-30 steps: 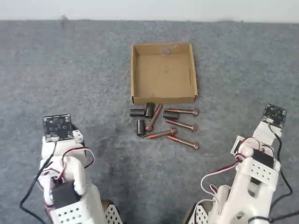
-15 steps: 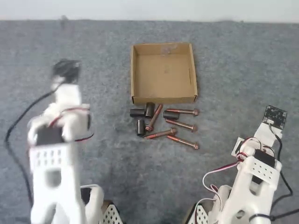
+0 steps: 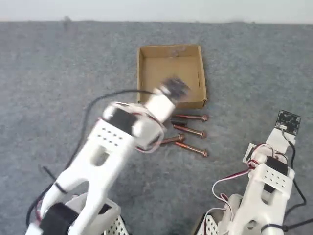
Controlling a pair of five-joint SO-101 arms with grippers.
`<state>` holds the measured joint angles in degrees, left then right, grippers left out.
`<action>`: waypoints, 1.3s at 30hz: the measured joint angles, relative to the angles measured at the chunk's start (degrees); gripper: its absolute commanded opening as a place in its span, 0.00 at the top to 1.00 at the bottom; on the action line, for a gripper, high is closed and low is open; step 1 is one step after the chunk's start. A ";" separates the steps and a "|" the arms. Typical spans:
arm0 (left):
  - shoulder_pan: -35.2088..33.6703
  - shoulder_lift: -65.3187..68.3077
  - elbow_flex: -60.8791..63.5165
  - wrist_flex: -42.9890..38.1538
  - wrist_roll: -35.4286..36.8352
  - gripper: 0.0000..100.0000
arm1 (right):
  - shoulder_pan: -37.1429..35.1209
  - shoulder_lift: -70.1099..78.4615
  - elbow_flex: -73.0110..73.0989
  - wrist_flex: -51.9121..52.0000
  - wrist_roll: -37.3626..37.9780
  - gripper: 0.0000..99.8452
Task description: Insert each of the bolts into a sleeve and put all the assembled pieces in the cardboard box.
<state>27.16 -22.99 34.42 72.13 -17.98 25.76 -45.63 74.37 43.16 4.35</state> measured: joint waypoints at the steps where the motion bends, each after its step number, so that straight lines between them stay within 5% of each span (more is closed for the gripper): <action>1: 1.93 0.00 0.00 0.00 -1.85 0.99 | 0.00 0.00 0.00 0.00 0.00 0.99; 9: 11.08 0.00 4.40 -8.97 -13.19 0.93 | 0.00 0.00 0.00 0.00 0.00 0.99; 19: 14.77 8.79 6.77 -18.11 -13.89 0.89 | 0.00 0.00 0.00 0.00 0.00 0.99; 39: 16.53 34.90 -11.16 -18.46 -14.24 0.88 | 0.00 0.00 0.00 -1.93 0.00 0.99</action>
<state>43.69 11.91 23.25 53.67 -32.22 25.76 -45.63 74.37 41.23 4.35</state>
